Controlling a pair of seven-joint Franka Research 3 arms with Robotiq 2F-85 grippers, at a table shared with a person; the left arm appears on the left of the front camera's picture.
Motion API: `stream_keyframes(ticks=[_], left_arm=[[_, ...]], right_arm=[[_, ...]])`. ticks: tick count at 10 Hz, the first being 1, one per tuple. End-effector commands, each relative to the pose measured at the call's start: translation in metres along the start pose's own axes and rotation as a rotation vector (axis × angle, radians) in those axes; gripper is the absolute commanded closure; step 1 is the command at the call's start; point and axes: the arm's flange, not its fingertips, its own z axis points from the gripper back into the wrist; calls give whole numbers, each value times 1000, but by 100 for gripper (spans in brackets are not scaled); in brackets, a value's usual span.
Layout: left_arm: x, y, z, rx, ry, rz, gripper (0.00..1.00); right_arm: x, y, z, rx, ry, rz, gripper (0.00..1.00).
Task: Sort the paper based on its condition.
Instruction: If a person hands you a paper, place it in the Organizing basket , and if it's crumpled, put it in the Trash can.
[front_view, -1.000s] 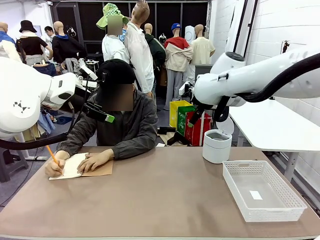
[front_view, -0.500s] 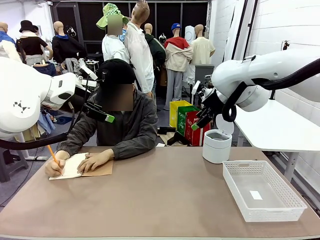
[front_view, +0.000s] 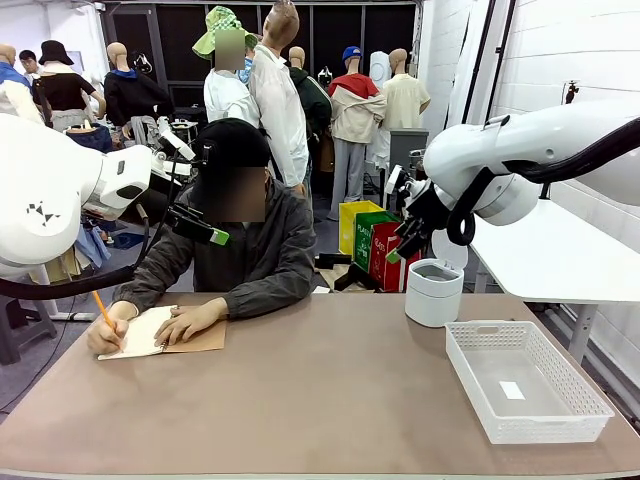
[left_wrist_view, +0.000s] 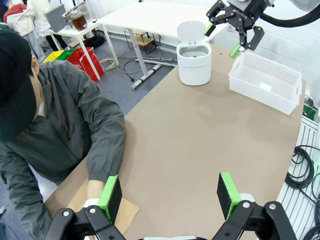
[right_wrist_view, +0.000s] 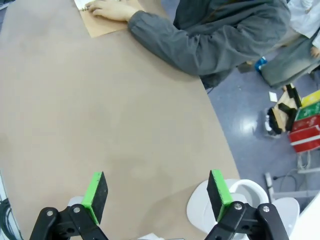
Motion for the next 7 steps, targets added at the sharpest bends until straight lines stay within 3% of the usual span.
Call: stream_keyframes(ticks=[1, 3, 7], left_arm=[[-2, 1, -1, -5, 4, -10, 0], [-2, 1, -1, -5, 4, -10, 0], [-2, 1, -1, -5, 4, -10, 0]], right_arm=[[8, -1, 2, 12, -39, -67, 0], [17, 10, 11, 75, -78, -162, 0], [24, 42, 36, 158, -164, -207, 0]])
